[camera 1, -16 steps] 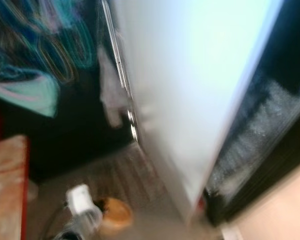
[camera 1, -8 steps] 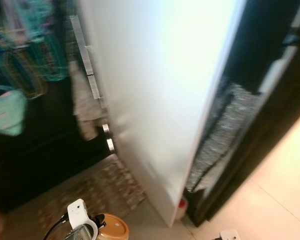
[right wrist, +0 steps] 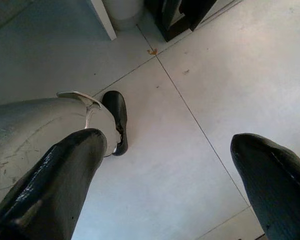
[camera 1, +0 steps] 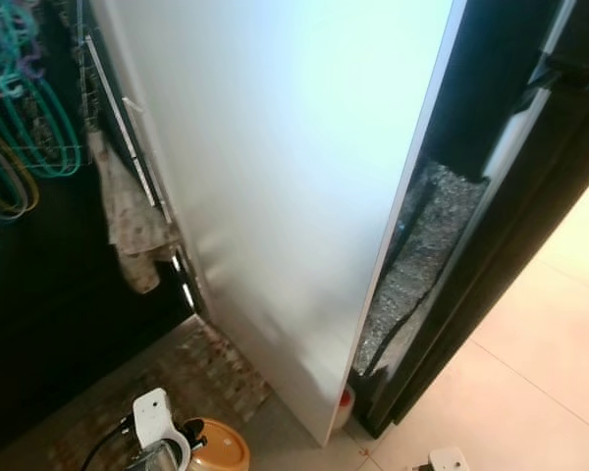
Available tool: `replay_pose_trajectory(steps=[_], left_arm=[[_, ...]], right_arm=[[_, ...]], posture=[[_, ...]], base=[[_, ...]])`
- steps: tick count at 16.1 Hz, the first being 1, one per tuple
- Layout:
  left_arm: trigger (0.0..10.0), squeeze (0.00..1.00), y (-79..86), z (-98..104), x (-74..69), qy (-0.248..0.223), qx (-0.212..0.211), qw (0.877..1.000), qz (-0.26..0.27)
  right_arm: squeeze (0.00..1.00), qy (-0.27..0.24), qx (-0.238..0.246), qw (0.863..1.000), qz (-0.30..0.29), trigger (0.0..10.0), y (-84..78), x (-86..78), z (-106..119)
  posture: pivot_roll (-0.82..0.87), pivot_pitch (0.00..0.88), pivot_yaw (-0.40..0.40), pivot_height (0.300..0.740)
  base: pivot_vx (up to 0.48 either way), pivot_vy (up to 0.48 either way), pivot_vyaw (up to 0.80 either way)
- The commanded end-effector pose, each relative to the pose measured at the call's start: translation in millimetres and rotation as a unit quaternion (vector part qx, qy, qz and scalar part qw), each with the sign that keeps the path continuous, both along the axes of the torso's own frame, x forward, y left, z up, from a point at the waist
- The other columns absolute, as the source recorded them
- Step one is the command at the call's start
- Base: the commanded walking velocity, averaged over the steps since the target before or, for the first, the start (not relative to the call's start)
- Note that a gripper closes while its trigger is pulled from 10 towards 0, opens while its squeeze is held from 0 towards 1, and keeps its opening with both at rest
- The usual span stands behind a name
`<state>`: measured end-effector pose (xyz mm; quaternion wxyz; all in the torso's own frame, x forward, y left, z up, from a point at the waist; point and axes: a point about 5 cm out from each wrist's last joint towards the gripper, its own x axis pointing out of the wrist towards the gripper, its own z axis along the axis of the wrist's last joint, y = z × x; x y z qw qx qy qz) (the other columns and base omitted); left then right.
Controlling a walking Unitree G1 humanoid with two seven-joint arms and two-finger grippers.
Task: Restocking fridge
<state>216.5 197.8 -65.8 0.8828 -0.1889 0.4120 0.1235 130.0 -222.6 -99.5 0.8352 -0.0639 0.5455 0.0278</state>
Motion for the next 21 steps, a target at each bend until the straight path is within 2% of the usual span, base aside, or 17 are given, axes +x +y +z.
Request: replay_pose_trajectory(steps=[1, 5, 16, 19, 21], left_arm=[[10.0, 0.00, 2.0, -2.2, -4.1, 0.010, 0.009, 1.000, -0.006], [10.0, 0.00, 0.9, -3.2, -5.6, 0.010, 0.002, 1.000, -0.008], [10.0, 0.00, 6.1, -10.2, -19.4, 0.042, 0.023, 0.998, -0.029], [10.0, 0.00, 14.7, -11.6, -24.8, 0.050, 0.029, 0.998, -0.004], [10.0, 0.00, 22.1, -14.1, -32.6, 0.061, 0.039, 0.997, 0.038]], right_arm=[[0.00, 0.004, -0.002, 1.000, -0.004, 10.0, -1.2, -2.2, -0.5], [0.00, 0.005, -0.002, 1.000, -0.003, 10.0, -1.0, -2.3, -0.6], [0.00, 0.004, 0.001, 1.000, -0.011, 10.0, 0.8, -3.2, -1.3], [0.00, -0.014, -0.004, 1.000, -0.025, 10.0, -0.4, -1.4, -0.3], [0.00, -0.034, 0.003, 0.996, -0.086, 10.0, -1.8, -2.7, -0.2]], posture=[[-0.12, 0.000, 0.039, 0.740], [-0.12, 0.000, 0.038, 0.740], [-0.13, 0.000, 0.051, 0.740], [-0.13, 0.000, 0.047, 0.740], [-0.14, 0.000, 0.049, 0.740]], base=[[0.000, -0.480, -0.77], [0.000, 0.000, -0.77], [0.000, 0.000, -0.77], [0.000, 0.000, -0.22], [0.000, 0.000, 0.00]])
